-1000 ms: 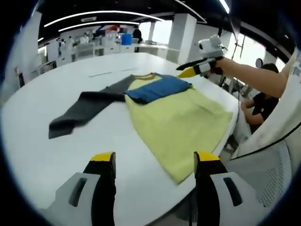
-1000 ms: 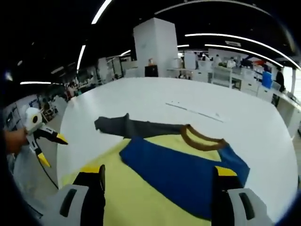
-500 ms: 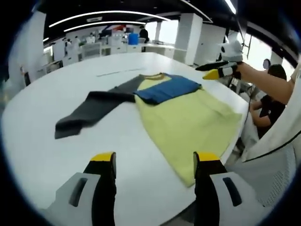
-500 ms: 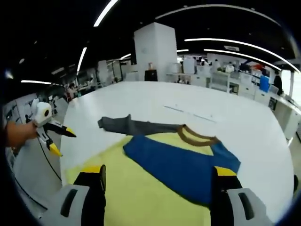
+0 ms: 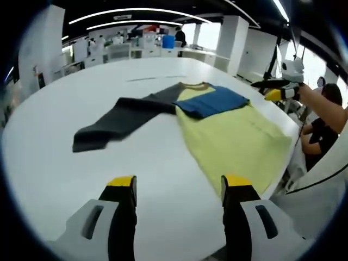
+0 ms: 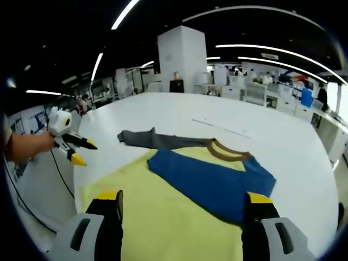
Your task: Fold the garment on the visible template until the final outline fits inside the template.
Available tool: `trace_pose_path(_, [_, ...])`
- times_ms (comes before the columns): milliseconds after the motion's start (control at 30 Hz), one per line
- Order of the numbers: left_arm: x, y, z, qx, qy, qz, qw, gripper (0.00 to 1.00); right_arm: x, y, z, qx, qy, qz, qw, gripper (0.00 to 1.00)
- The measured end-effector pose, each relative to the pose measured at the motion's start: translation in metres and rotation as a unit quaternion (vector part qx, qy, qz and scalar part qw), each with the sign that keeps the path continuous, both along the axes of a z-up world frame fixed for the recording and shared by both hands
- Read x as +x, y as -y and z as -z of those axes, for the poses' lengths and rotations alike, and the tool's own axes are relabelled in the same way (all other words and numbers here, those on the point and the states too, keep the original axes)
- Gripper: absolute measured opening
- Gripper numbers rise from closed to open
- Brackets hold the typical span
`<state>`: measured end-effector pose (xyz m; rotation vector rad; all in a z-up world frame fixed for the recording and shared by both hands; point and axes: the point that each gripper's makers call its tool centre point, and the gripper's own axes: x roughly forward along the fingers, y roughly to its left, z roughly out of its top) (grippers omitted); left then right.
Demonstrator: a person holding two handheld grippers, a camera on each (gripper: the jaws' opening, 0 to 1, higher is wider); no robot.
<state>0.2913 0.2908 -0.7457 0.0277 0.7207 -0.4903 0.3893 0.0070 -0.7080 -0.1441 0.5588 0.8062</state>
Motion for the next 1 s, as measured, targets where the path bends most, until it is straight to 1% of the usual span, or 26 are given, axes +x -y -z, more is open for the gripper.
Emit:
trace_pose_path(67, [0.004, -0.004, 0.000, -0.001, 0.000, -0.009, 1.0000, 0.59, -0.002, 0.002, 0.001, 0.000, -0.001, -0.001, 1.0000, 0.90])
trace_pose_path(167, [0.008, -0.010, 0.001, 0.011, 0.001, -0.017, 0.9998, 0.59, -0.005, 0.004, 0.003, -0.002, -0.001, -0.001, 1.0000, 0.90])
trace_pose_path(300, [0.020, -0.020, -0.001, 0.004, 0.004, -0.042, 0.9991, 0.58, -0.008, 0.008, 0.004, -0.002, -0.002, -0.001, 1.0000, 0.89])
trace_pose_path(367, [0.024, -0.024, -0.002, 0.003, 0.005, -0.049, 0.9988, 0.55, -0.009, 0.010, 0.006, -0.002, -0.003, -0.001, 1.0000, 0.89])
trace_pose_path(433, [0.029, -0.030, -0.001, 0.009, 0.007, -0.058, 0.9983, 0.54, -0.009, 0.012, 0.007, -0.003, -0.006, 0.000, 1.0000, 0.89])
trace_pose_path(467, [0.032, -0.032, -0.002, 0.004, 0.008, -0.068, 0.9976, 0.54, -0.010, 0.013, 0.008, -0.003, -0.006, 0.000, 1.0000, 0.88])
trace_pose_path(500, [0.036, -0.033, -0.005, -0.013, 0.012, -0.081, 0.9966, 0.54, -0.010, 0.015, 0.008, -0.003, -0.007, 0.001, 1.0000, 0.88])
trace_pose_path(533, [0.040, -0.035, -0.007, -0.022, 0.013, -0.088, 0.9958, 0.53, -0.010, 0.016, 0.009, -0.004, -0.008, 0.002, 1.0000, 0.88])
trace_pose_path(700, [0.050, -0.045, -0.006, -0.006, 0.015, -0.100, 0.9949, 0.50, -0.012, 0.022, 0.012, -0.005, -0.011, 0.004, 0.9999, 0.88])
trace_pose_path(800, [0.056, -0.048, -0.006, -0.014, 0.016, -0.111, 0.9936, 0.48, -0.012, 0.026, 0.014, -0.007, -0.014, 0.008, 0.9999, 0.88])
trace_pose_path(900, [0.061, -0.052, -0.005, -0.016, 0.015, -0.121, 0.9924, 0.46, -0.013, 0.028, 0.015, -0.006, -0.016, 0.010, 0.9998, 0.88])
trace_pose_path(1000, [0.066, -0.057, -0.002, -0.015, 0.012, -0.131, 0.9912, 0.45, -0.014, 0.030, 0.014, -0.007, -0.015, 0.010, 0.9998, 0.88])
